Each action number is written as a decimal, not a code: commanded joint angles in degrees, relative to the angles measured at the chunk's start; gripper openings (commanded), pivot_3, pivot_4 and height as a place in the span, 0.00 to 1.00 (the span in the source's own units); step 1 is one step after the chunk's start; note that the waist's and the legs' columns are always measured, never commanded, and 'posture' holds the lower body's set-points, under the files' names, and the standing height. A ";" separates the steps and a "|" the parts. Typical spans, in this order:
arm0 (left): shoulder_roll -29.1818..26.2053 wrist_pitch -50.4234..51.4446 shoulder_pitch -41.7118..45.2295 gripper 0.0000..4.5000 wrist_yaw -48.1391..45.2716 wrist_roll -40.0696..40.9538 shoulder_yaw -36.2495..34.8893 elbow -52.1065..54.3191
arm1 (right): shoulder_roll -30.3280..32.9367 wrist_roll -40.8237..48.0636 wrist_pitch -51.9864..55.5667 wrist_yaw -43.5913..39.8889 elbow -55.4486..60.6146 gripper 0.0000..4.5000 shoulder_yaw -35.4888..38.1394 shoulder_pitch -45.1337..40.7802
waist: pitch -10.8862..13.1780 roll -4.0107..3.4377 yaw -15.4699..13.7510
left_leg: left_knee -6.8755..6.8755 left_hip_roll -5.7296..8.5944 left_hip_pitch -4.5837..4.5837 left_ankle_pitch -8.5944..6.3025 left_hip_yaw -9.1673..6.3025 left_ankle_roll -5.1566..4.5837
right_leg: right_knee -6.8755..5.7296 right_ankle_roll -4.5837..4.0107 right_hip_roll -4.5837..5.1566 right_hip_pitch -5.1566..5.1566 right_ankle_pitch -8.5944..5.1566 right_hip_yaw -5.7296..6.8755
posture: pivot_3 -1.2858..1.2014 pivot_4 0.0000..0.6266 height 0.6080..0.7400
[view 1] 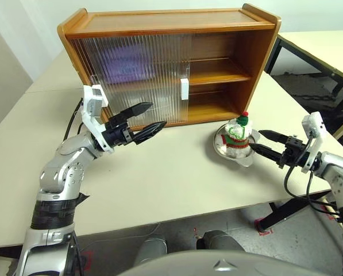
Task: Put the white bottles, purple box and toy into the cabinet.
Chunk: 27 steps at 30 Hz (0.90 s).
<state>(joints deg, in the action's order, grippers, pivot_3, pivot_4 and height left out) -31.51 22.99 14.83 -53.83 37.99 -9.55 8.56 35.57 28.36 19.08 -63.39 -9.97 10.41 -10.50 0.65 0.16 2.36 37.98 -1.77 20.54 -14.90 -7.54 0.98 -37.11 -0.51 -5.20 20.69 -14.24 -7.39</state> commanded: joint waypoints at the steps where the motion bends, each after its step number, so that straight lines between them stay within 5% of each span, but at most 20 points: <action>1: -0.55 -0.05 -0.38 1.00 0.15 -0.09 -0.50 1.06 | -0.96 -0.50 -0.26 -0.15 -0.60 0.98 -1.50 -0.17 | 0.00 0.00 -0.04 | 0.00 0.00 -0.03 0.00 -0.01 0.00 | 0.00 0.00 0.03 -0.02 0.00 0.00 | 0.50 0.00 1.00; 25: -0.60 1.07 -0.46 1.00 1.75 0.58 -0.76 3.49 | -5.13 -3.73 -4.07 -0.72 -9.45 0.98 -4.81 -6.86 | 0.00 0.00 -1.10 | -0.15 -0.06 -0.09 -0.02 -0.06 0.03 | -0.01 -0.15 0.10 0.00 -0.09 0.02 | 0.51 0.00 1.00; 27: -0.58 1.05 -0.38 1.00 1.83 0.63 -0.79 3.47 | -5.04 -3.68 -3.81 -0.83 -9.27 0.90 -4.76 -6.81 | 0.00 0.00 -1.13 | -0.16 -0.06 -0.09 -0.02 -0.06 0.03 | -0.01 -0.15 0.10 -0.01 -0.09 0.02 | 0.51 0.00 1.00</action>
<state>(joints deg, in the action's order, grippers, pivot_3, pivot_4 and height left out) -31.90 23.65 14.58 -52.18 38.35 -10.16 11.27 30.46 24.72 14.98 -63.83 -18.86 5.99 -16.83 0.65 0.16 1.23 37.82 -1.83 20.45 -14.92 -7.60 1.01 -37.13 -0.66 -5.11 20.68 -14.33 -7.37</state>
